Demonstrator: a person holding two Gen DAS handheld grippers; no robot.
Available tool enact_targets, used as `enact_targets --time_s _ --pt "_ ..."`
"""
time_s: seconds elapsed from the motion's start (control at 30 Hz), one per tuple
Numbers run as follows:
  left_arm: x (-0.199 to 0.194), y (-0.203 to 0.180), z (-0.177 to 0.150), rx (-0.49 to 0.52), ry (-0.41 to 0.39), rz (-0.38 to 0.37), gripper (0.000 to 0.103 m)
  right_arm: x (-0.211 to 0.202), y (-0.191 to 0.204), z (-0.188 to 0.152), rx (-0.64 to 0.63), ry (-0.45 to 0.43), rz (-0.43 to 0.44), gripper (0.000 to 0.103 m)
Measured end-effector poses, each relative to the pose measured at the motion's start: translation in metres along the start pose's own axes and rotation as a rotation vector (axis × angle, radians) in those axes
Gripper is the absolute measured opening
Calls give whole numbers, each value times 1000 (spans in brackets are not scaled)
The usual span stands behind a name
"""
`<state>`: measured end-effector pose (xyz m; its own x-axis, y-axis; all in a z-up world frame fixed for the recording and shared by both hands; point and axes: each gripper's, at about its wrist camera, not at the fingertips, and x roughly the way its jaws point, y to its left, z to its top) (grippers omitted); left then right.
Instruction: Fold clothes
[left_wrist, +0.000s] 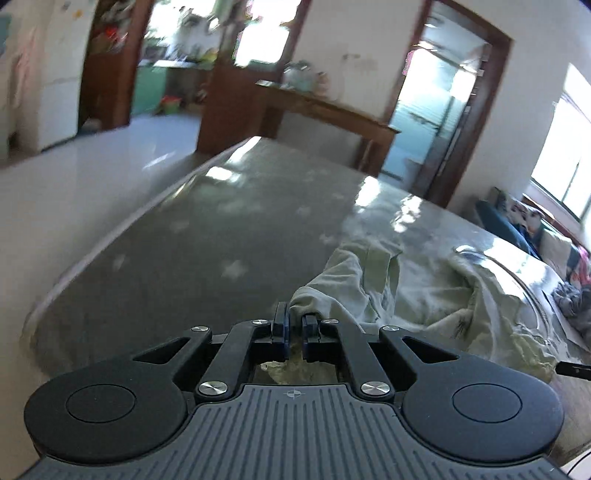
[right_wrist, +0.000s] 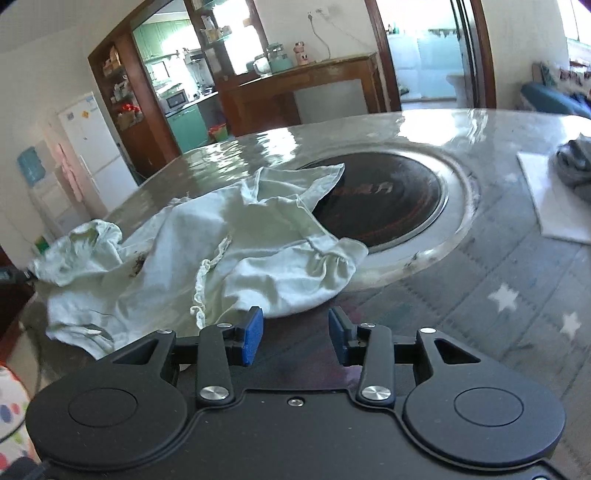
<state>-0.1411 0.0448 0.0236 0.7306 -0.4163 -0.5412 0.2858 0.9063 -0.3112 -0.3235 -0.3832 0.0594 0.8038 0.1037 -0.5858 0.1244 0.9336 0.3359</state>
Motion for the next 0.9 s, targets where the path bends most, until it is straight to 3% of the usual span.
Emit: enact_targets --time_s 0.1,0.2,0.33,0.53,0.7,0.83,0.9 --pt "1 9 -3 -43 28 -10 8 6 -4 -2 71 22 68 43" --pt "1 10 -2 -21 31 -9 11 13 -10 -1 133 35 119 43" --pt "0 9 -5 5 32 2 34 20 -16 4 206 39 168 43" --pt "7 7 -8 11 54 -8 45 32 -28 4 334 29 232 43" --pt "11 0 -12 46 63 -30 44 41 -39 0 468 13 283 34" --pt "20 -7 -15 82 97 -60 24 41 -40 -7 544 -15 312 33" --pt "23 -12 -16 92 99 -53 21 41 -40 -10 586 -21 341 33"
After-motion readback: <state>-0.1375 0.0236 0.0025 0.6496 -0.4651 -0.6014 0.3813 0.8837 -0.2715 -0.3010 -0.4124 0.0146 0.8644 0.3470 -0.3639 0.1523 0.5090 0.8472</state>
